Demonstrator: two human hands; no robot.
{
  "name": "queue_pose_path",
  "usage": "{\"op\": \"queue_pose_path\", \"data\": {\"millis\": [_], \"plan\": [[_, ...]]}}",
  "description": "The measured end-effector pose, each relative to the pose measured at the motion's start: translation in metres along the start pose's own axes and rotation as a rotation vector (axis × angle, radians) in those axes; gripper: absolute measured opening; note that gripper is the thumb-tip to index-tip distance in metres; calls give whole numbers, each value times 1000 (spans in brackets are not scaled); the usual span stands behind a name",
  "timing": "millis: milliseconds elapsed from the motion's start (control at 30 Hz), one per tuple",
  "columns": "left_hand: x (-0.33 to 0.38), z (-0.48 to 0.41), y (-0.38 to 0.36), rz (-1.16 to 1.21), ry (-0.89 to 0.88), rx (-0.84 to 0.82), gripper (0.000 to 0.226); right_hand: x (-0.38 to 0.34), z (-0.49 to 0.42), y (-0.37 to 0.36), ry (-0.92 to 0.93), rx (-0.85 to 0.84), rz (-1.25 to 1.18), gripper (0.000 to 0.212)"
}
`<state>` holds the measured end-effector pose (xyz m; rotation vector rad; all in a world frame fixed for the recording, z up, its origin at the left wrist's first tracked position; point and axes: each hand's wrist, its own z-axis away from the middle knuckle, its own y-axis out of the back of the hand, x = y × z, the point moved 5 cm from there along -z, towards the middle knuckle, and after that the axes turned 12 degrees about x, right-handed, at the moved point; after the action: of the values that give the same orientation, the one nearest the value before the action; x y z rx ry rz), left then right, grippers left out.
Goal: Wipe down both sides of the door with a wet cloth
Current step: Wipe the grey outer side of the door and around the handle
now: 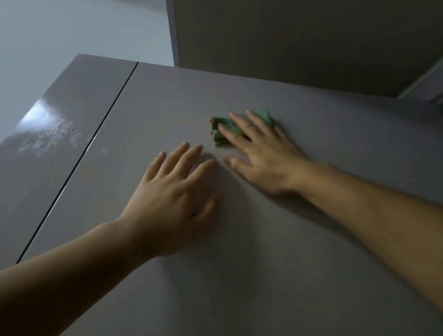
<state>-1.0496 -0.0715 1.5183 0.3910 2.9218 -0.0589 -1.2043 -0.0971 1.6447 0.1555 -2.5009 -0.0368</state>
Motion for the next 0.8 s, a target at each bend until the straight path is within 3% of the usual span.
{"op": "queue_pose_path", "data": {"millis": [200,300,433,500,600,667,800], "plan": [[11,-6,-10,2,-9,-41,85,86,-54,26,-392,-32,-10,64],[10,-2,-15,-43,-30,-53,84,67,-28,18,-312,-6,14,68],[10,-2,-17,-41,-26,-72,86,36,32,9,-33,-12,-1,81],[13,-4,-16,-50,-20,-80,88,59,23,14,-74,-48,44,78],[19,-5,-19,-74,4,-81,88,111,-14,29,-404,-29,67,67],[21,-5,-21,-79,7,-69,83,116,-20,31,-487,-4,54,68],[19,-7,-21,-57,-10,-58,82,51,26,14,-204,34,51,81]]}}
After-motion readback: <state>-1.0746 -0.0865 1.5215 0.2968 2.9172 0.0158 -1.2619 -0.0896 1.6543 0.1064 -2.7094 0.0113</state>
